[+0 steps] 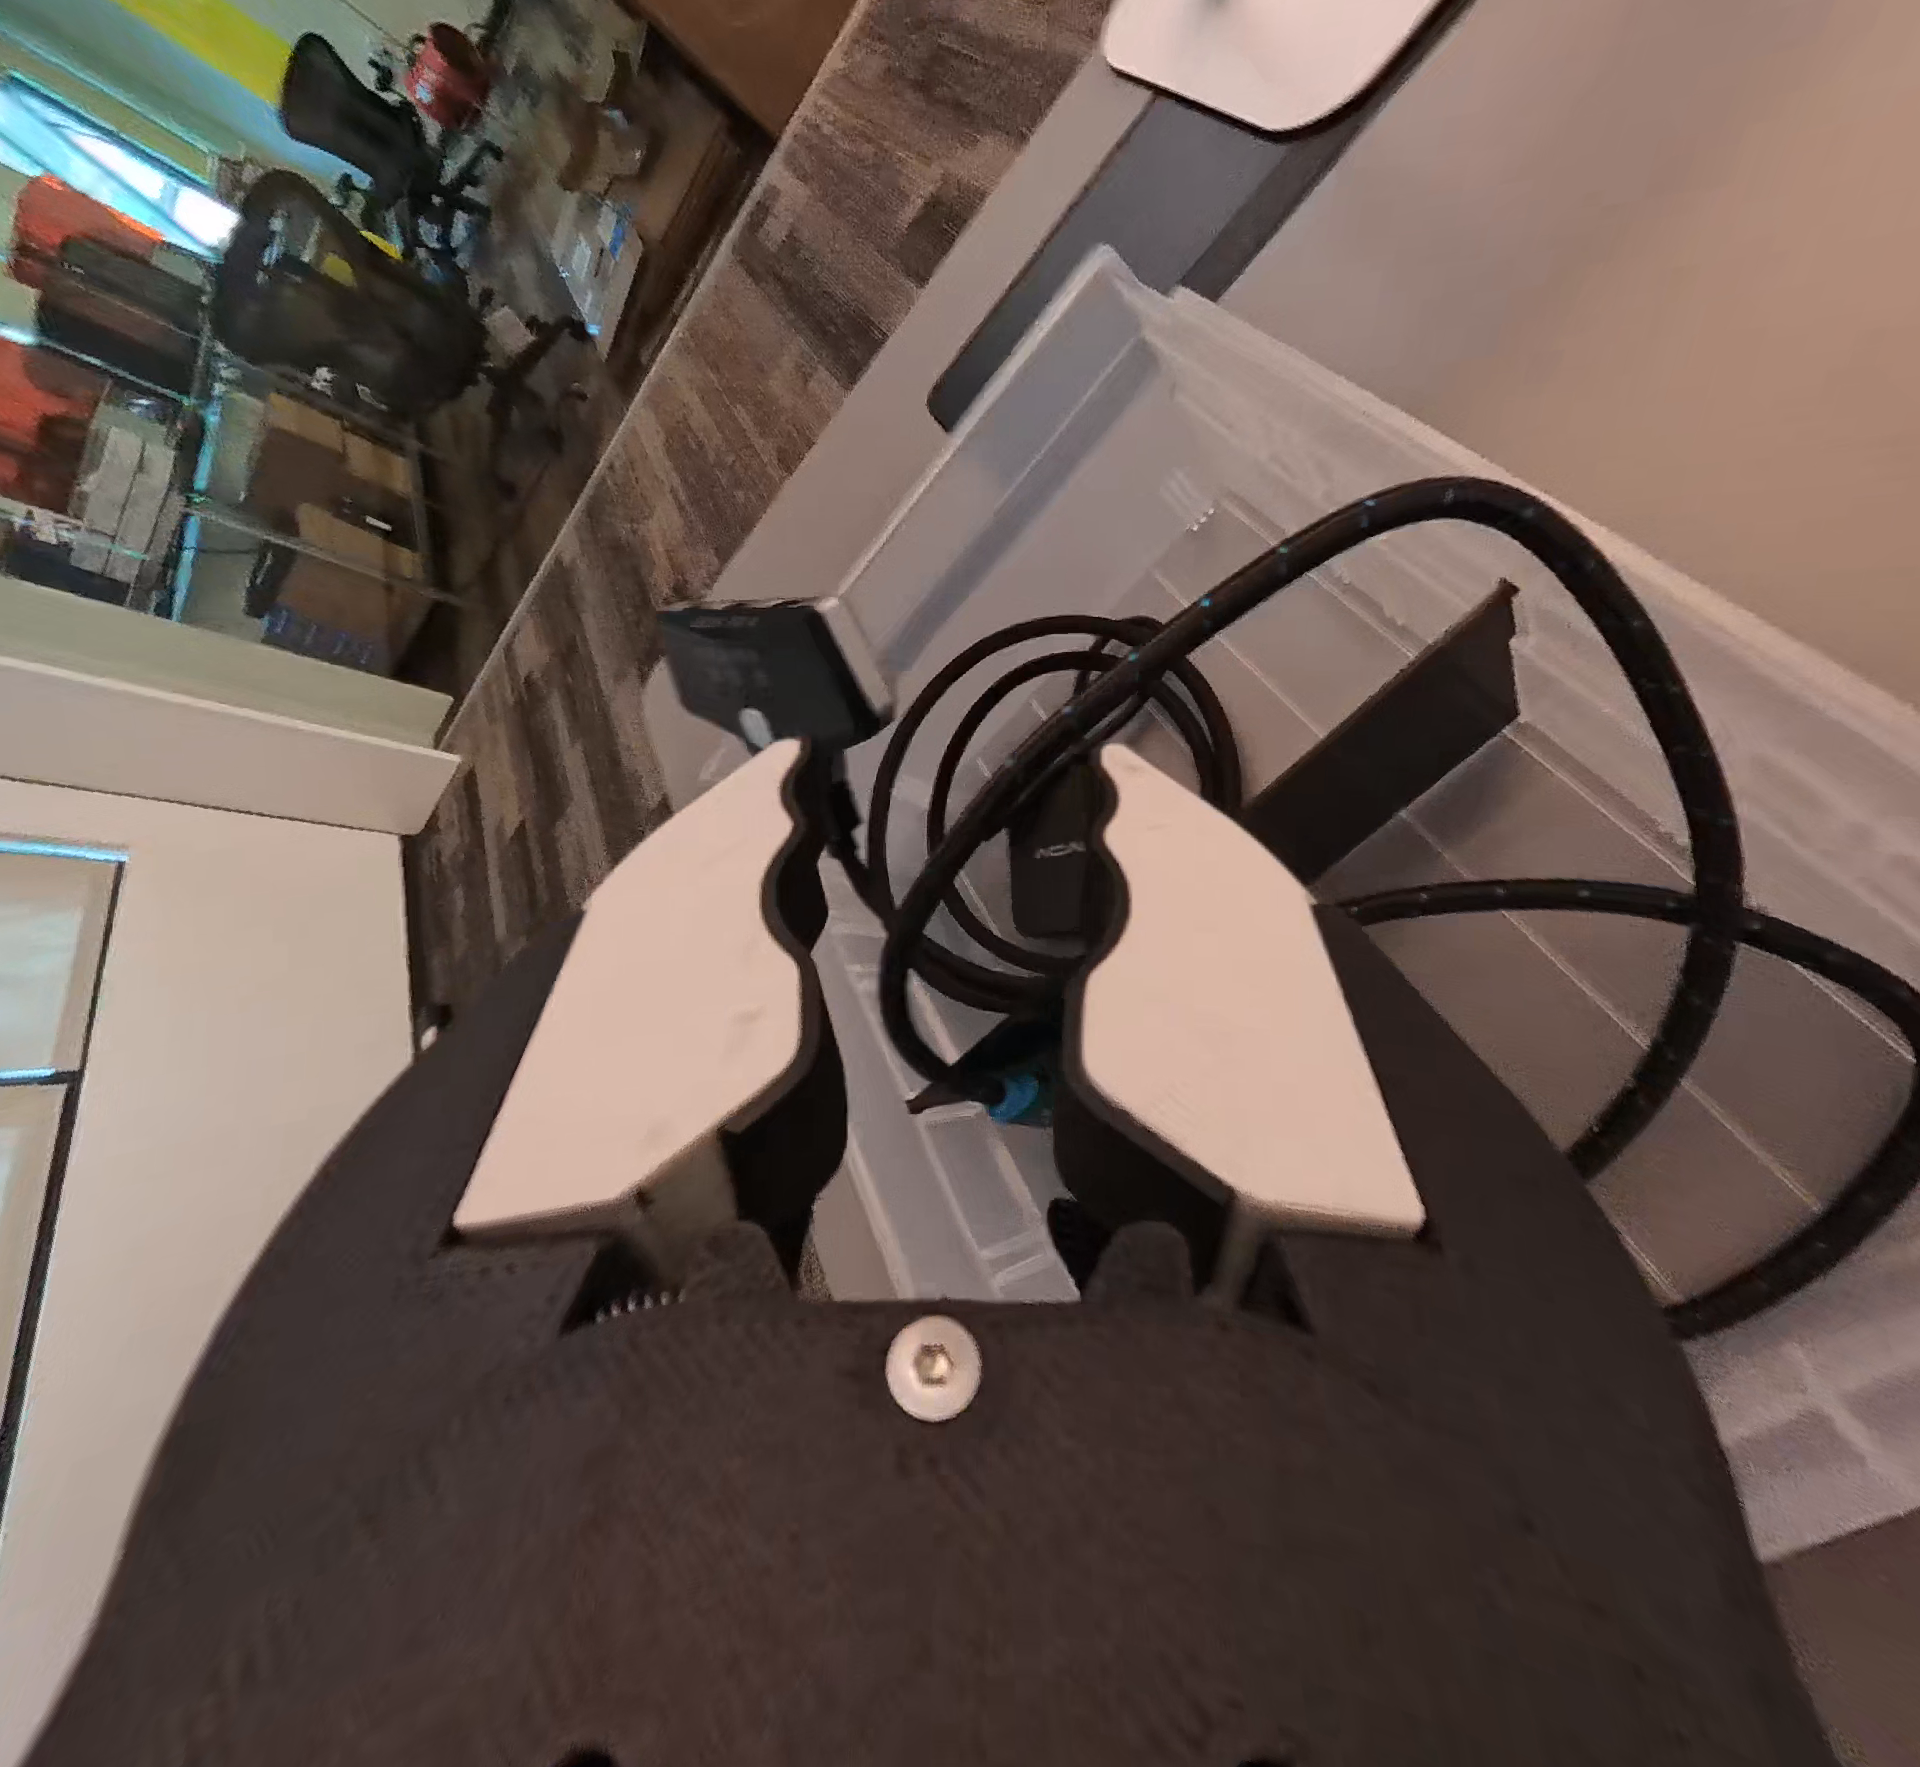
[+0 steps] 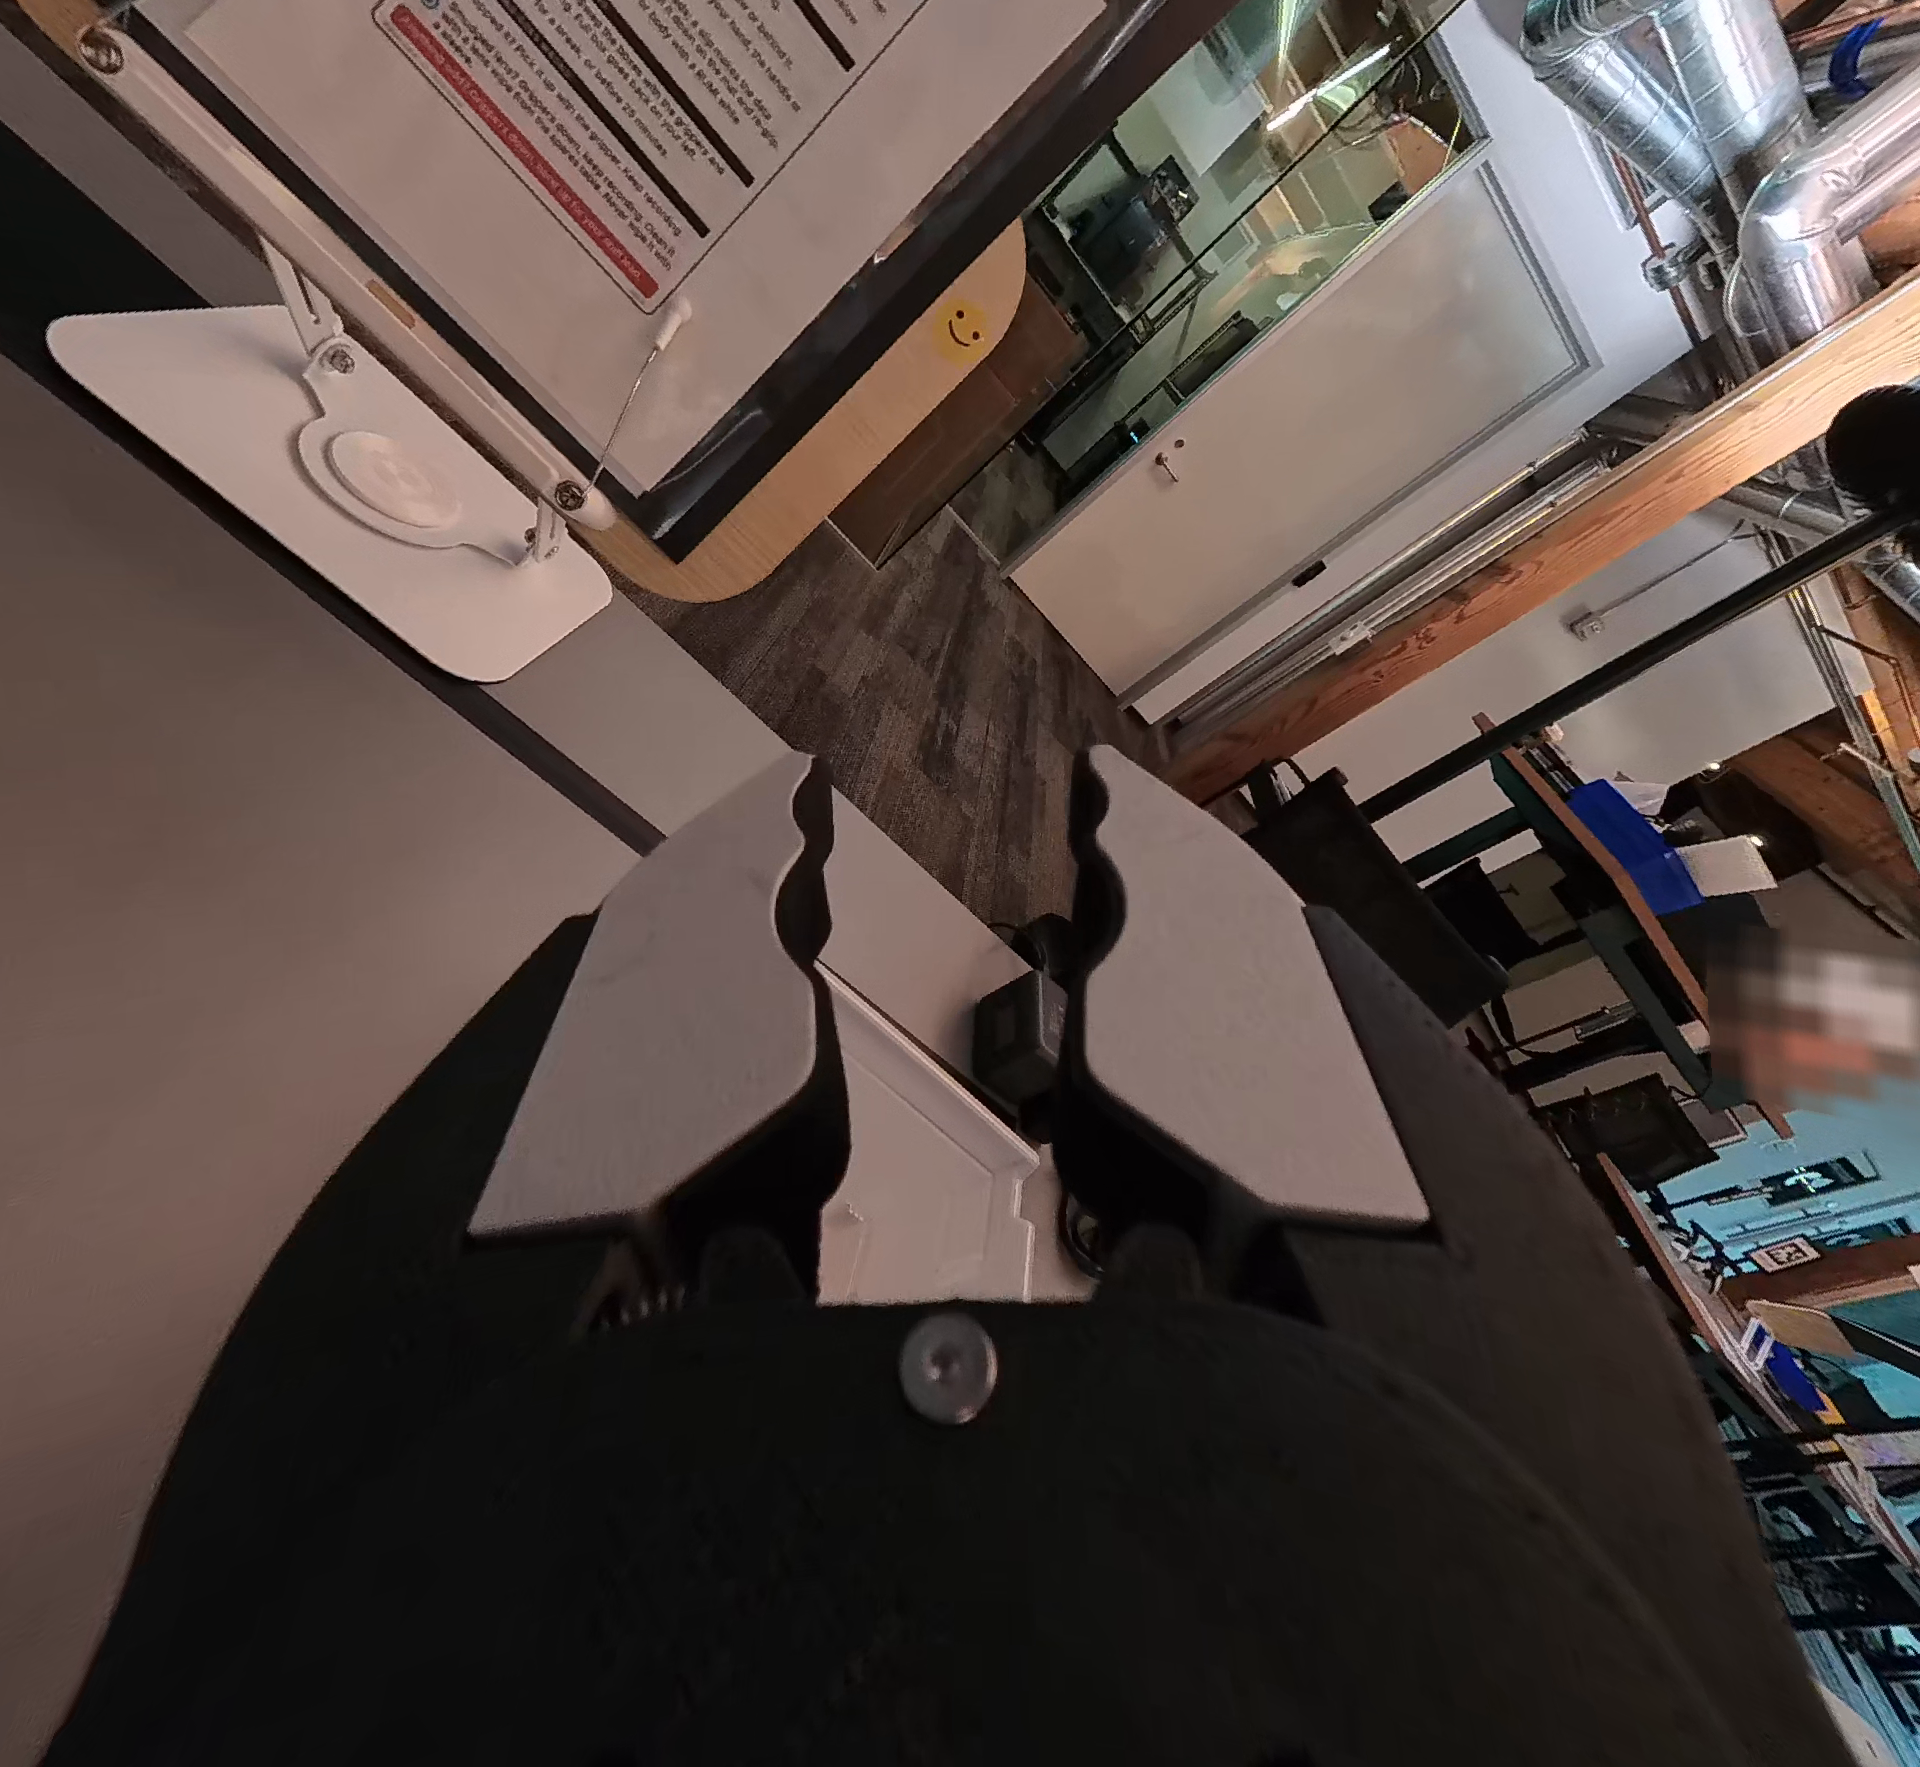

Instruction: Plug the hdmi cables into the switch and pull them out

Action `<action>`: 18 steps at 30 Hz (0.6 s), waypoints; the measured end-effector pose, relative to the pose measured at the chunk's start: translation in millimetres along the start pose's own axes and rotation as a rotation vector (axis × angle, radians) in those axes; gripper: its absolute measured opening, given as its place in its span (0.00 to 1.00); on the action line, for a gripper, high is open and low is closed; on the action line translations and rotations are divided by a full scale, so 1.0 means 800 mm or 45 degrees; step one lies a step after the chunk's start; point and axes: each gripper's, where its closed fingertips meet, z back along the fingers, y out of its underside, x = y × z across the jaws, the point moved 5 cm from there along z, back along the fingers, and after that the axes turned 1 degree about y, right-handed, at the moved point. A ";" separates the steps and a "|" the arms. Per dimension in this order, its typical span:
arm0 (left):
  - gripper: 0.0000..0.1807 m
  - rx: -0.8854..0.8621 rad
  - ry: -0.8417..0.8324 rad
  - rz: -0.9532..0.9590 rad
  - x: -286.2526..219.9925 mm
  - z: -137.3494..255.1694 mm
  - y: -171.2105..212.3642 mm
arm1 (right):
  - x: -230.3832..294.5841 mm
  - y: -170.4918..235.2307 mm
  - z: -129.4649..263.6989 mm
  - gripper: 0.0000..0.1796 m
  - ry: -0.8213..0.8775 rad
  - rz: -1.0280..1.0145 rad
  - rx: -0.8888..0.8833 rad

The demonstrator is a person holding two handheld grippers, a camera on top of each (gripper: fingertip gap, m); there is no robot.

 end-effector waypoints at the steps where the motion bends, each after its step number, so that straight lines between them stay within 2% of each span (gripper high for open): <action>1: 0.24 0.013 0.017 -0.017 -0.004 -0.005 0.000 | 0.000 0.000 0.000 0.25 0.000 0.001 0.001; 6: 0.19 0.082 0.037 -0.117 -0.018 -0.027 0.001 | 0.000 0.003 -0.001 0.25 -0.004 0.003 0.013; 9: 0.08 0.103 -0.007 -0.157 -0.016 -0.034 0.003 | 0.002 0.003 -0.002 0.25 -0.011 0.006 0.016; 11: 0.07 0.103 -0.016 -0.181 -0.015 -0.030 0.002 | 0.004 0.002 -0.002 0.25 -0.015 0.013 0.016; 14: 0.05 0.099 -0.094 -0.195 -0.003 -0.013 -0.004 | 0.006 0.002 -0.003 0.25 -0.020 0.019 0.017; 18: 0.02 -0.001 -0.273 -0.212 0.016 0.042 -0.034 | 0.006 0.003 -0.004 0.25 -0.021 0.024 0.023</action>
